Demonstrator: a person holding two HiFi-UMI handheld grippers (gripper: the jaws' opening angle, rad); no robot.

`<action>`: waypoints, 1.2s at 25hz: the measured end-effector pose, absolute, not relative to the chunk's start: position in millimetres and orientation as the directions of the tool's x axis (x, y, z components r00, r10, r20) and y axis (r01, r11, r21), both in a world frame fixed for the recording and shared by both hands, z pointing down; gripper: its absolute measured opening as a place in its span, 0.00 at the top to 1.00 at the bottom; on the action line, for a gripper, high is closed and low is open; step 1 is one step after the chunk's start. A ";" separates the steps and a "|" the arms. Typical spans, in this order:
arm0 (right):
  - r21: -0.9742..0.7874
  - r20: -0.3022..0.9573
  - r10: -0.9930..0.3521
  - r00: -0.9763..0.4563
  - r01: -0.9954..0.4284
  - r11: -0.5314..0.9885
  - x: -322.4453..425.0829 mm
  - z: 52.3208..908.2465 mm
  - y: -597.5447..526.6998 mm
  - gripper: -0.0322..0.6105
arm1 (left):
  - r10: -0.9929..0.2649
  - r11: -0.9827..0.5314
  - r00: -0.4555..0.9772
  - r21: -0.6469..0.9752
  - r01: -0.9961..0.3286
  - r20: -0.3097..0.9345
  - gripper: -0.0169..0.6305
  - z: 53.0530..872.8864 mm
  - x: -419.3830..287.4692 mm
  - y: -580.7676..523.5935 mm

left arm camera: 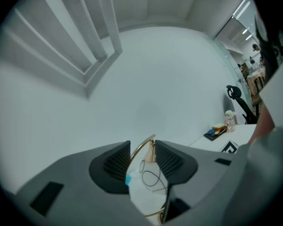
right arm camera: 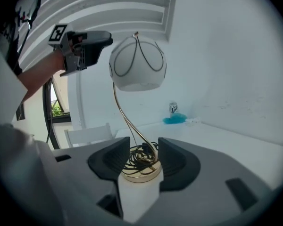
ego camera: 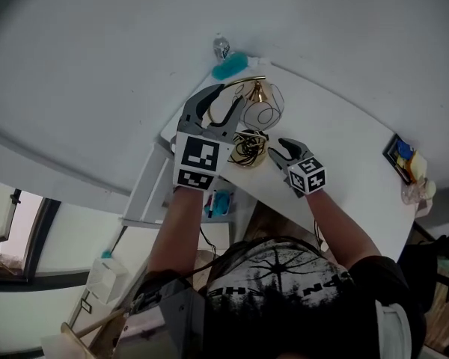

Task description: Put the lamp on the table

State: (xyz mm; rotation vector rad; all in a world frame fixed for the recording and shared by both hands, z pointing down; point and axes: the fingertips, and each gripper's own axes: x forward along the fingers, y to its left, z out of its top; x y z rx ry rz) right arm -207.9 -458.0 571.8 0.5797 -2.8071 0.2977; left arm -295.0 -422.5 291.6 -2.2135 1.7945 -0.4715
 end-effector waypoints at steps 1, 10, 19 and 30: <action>-0.157 0.269 -0.344 -0.900 -0.393 0.906 -204.4 561.4 -453.4 0.65 | -0.979 -0.206 0.193 -0.358 -0.911 0.072 0.71 291.7 -293.1 -416.7; -0.126 0.125 -0.204 -0.971 -0.219 0.967 -154.2 475.8 -406.3 0.80 | -0.968 -0.247 0.241 -0.109 -0.963 0.063 0.93 332.1 -246.2 -368.6; -0.099 0.117 -0.142 -0.983 -0.154 0.983 -88.4 442.5 -365.9 0.92 | -0.959 -0.274 0.269 -0.047 -0.961 0.086 0.95 386.6 -177.8 -320.5; -0.074 0.080 -0.181 -0.980 -0.187 0.980 -24.1 422.9 -330.4 0.92 | -0.939 -0.310 0.308 0.012 -0.951 0.154 0.95 435.0 -100.1 -276.8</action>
